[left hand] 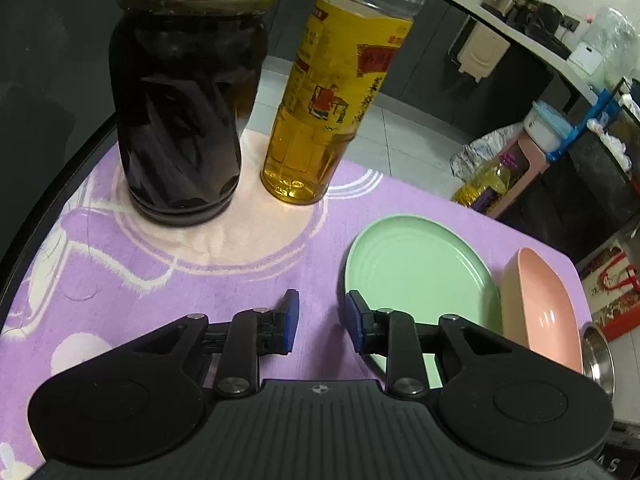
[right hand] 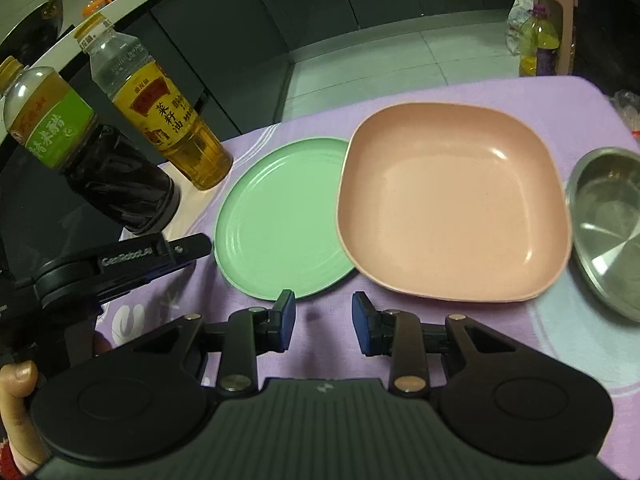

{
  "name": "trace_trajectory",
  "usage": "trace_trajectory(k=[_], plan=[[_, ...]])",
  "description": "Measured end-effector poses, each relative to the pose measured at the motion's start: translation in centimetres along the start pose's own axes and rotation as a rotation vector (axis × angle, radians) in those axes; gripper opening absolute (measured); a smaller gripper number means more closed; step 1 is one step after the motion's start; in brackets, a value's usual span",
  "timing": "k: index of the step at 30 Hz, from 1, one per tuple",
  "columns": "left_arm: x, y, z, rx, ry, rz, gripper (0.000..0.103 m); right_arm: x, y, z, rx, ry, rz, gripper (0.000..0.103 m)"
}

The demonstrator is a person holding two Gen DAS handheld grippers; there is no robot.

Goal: Organize plates and bowls

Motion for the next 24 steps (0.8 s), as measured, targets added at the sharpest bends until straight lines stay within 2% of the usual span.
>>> trace_trajectory(k=[5, 8, 14, 19, 20, 24], plan=[[0.5, 0.1, -0.1, -0.017, 0.008, -0.039, 0.025, 0.9, -0.6, -0.2, 0.05, 0.02, -0.007, 0.01], [0.7, 0.1, -0.1, -0.01, -0.002, -0.039, 0.025, 1.1, -0.9, -0.1, 0.098, -0.007, 0.003, 0.01], [0.9, 0.4, 0.1, -0.064, -0.023, -0.077, 0.025, 1.3, -1.2, 0.1, 0.147, -0.045, 0.021, 0.01], [1.2, -1.0, -0.6, 0.017, -0.016, -0.082, 0.023, 1.7, -0.7, 0.2, 0.15, -0.103, 0.012, 0.009], [1.1, -1.3, -0.9, 0.042, -0.006, -0.078, 0.023, 1.7, -0.3, 0.1, 0.12, -0.113, -0.002, 0.005], [0.0, -2.3, -1.7, 0.131, 0.007, -0.012, 0.021, 1.5, 0.1, -0.3, 0.068, -0.105, -0.012, 0.002]])
Point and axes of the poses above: each gripper's, at about its wrist camera, not at the fingertips, and x roughly the way its jaws point, y to its left, z to its top, the point moved 4 cm from there along x, roughly the way its jaws point, and after that the axes turned 12 degrees about -z, right-handed, at the moved point
